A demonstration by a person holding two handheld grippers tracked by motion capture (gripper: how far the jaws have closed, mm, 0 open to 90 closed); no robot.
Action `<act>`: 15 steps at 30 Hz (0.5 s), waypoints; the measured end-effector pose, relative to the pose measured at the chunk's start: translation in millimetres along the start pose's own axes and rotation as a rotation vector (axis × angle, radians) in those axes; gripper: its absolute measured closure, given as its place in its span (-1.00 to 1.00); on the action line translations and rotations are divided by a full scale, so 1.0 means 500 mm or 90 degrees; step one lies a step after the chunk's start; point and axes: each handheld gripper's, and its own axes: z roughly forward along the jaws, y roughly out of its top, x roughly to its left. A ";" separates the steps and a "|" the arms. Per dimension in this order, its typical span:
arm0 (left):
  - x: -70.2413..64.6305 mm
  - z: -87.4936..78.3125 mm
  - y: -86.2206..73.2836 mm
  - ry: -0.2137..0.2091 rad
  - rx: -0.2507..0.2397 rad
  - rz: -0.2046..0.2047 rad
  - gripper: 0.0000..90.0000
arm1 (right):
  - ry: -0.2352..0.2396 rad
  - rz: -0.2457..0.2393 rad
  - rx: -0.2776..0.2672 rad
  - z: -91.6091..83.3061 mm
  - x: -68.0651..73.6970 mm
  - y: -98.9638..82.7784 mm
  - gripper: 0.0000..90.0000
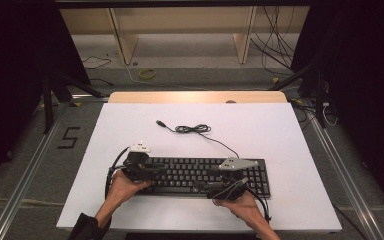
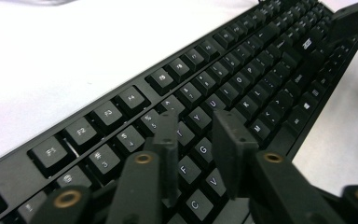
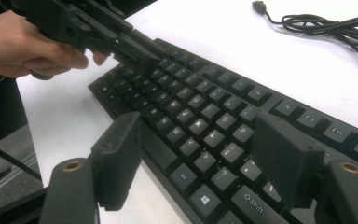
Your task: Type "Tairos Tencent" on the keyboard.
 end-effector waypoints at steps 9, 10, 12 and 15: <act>0.001 0.025 0.008 0.011 0.032 0.017 0.93 | -0.001 0.004 -0.004 -0.011 -0.002 -0.003 -0.24; 0.002 0.027 0.008 0.012 0.035 0.016 0.96 | -0.002 0.005 -0.004 -0.011 -0.003 -0.003 -0.24; 0.004 0.031 0.009 0.012 0.034 0.014 0.98 | -0.004 0.005 -0.005 -0.013 -0.003 -0.004 -0.24; 0.004 0.036 0.012 0.010 0.037 0.019 0.98 | -0.003 0.007 -0.006 -0.015 -0.003 -0.005 -0.24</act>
